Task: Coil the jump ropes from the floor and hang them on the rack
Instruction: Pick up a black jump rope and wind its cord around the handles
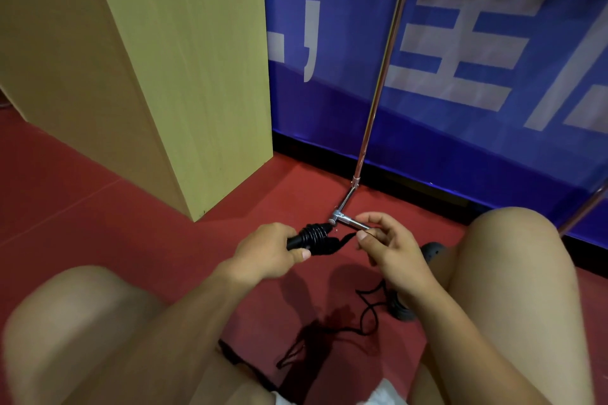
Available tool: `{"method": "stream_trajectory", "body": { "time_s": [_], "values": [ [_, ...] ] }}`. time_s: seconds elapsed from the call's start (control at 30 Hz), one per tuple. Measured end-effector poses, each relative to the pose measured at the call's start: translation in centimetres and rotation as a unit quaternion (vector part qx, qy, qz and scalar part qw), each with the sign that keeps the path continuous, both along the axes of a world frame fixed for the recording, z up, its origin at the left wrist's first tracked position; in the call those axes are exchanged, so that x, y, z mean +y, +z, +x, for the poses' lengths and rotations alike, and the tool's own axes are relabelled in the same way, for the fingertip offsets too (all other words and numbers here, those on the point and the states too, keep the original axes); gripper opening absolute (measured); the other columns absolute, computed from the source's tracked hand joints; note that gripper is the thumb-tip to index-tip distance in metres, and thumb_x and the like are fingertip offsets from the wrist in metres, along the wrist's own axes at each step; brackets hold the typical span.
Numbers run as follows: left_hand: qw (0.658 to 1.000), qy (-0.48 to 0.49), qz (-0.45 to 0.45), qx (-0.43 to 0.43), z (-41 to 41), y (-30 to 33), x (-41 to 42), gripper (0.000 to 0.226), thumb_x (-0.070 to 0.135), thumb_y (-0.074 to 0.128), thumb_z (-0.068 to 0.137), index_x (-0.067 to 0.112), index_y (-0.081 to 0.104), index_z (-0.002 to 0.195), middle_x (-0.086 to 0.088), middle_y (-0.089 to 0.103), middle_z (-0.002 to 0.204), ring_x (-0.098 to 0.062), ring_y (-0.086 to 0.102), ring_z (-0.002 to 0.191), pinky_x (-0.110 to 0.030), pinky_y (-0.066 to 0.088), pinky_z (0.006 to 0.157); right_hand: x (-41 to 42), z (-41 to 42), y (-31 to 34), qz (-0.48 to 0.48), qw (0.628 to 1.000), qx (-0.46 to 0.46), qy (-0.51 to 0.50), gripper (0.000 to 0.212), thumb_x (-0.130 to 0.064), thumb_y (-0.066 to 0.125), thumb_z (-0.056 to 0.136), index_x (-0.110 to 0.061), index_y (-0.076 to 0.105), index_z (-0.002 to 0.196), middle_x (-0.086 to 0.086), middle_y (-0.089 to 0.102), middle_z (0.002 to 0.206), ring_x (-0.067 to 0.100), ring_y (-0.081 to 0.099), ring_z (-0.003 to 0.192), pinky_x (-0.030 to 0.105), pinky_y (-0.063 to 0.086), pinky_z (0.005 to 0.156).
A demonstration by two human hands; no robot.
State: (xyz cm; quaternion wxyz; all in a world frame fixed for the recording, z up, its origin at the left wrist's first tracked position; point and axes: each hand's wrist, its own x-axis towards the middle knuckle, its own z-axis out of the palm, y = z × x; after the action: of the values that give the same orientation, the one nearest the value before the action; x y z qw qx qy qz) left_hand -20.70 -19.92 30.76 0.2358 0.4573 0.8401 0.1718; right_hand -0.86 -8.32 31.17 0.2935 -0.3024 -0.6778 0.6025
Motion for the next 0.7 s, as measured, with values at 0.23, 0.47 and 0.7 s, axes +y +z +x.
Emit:
{"method": "stream_trajectory", "body": {
  "time_s": [0.23,0.47,0.7],
  "values": [
    [0.993,-0.109,-0.005,-0.053,1.3,0.0,-0.4,0.025,0.042,0.07,0.087,0.018,0.064,0.088,-0.009,0.072,0.08,-0.025,0.071,0.064,-0.044,0.058,0.066,-0.1,0.2,0.4,0.015,1.0,0.005,0.003,0.019,-0.005,0.057,0.097,-0.015,0.062,0.112,0.008,0.064,0.074,-0.003,0.053,0.055,0.008,0.039,0.055],
    [0.976,-0.181,0.007,-0.121,2.2,1.3,-0.7,0.016,0.036,0.071,0.089,0.021,0.066,0.091,-0.01,0.071,0.079,-0.013,0.064,0.053,-0.027,0.051,0.054,-0.2,0.2,0.5,0.036,0.999,-0.004,-0.013,0.016,-0.007,0.056,0.098,-0.015,0.065,0.108,0.007,0.06,0.07,-0.002,0.05,0.053,0.01,0.039,0.053],
    [0.951,-0.217,0.013,-0.222,2.2,2.4,-1.2,0.015,0.032,0.069,0.092,0.018,0.066,0.089,0.001,0.068,0.074,-0.015,0.062,0.057,-0.026,0.05,0.059,-0.1,0.4,0.6,0.028,1.0,0.0,-0.013,0.01,-0.014,0.061,0.096,-0.019,0.069,0.1,-0.018,0.064,0.069,0.0,0.055,0.065,0.018,0.044,0.067]
  ]
}}
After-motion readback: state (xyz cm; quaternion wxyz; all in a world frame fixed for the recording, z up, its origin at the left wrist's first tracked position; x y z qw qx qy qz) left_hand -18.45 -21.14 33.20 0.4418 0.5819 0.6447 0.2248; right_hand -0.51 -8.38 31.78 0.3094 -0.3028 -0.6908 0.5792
